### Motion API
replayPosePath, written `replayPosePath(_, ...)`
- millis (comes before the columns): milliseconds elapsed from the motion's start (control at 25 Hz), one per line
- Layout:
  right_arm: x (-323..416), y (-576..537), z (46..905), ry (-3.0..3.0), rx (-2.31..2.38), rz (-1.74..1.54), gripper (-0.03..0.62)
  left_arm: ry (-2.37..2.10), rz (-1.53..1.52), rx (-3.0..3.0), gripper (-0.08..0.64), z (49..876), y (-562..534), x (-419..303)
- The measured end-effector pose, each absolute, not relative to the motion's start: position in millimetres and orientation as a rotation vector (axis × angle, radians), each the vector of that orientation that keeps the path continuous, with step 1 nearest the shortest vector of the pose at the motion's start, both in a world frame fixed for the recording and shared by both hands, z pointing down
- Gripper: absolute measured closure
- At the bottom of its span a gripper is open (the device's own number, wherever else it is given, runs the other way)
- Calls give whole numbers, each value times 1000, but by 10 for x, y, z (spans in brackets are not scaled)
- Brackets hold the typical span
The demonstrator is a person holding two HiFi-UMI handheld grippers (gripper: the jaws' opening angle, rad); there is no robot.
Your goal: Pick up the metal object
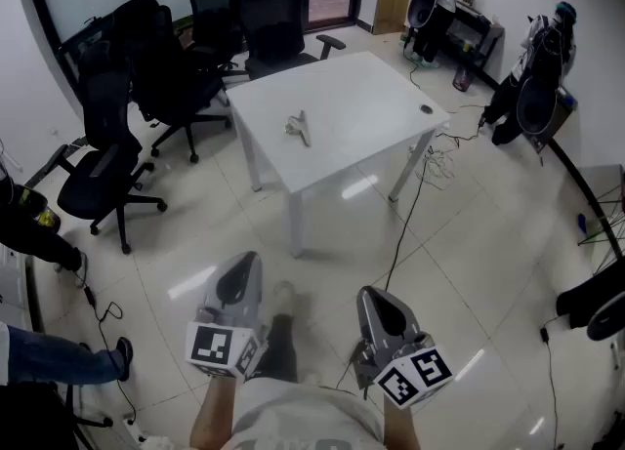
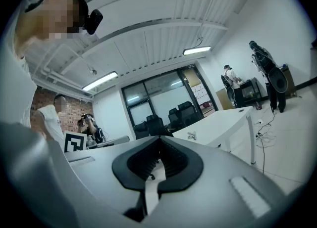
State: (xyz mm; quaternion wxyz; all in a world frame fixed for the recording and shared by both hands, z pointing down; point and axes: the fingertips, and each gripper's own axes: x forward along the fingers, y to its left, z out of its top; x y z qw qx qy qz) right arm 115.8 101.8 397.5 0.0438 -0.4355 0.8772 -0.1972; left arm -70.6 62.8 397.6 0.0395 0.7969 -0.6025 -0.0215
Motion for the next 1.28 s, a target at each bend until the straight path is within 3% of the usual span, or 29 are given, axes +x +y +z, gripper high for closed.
replayPosePath(520,535,-1602,3700,2641,-1427,-407,580,-1759,-121,2576,558,3853,-2017,-1153)
replayPosePath(1000,511,-2864,3790,2616,-1389,-544,580,-1802,-13,2527,558,3757,-3177,-1236)
replayPosePath(1280,671,-3097,3796,2617,-1376,-536,580,-1696,158,2379,555,4644,-3610,-996)
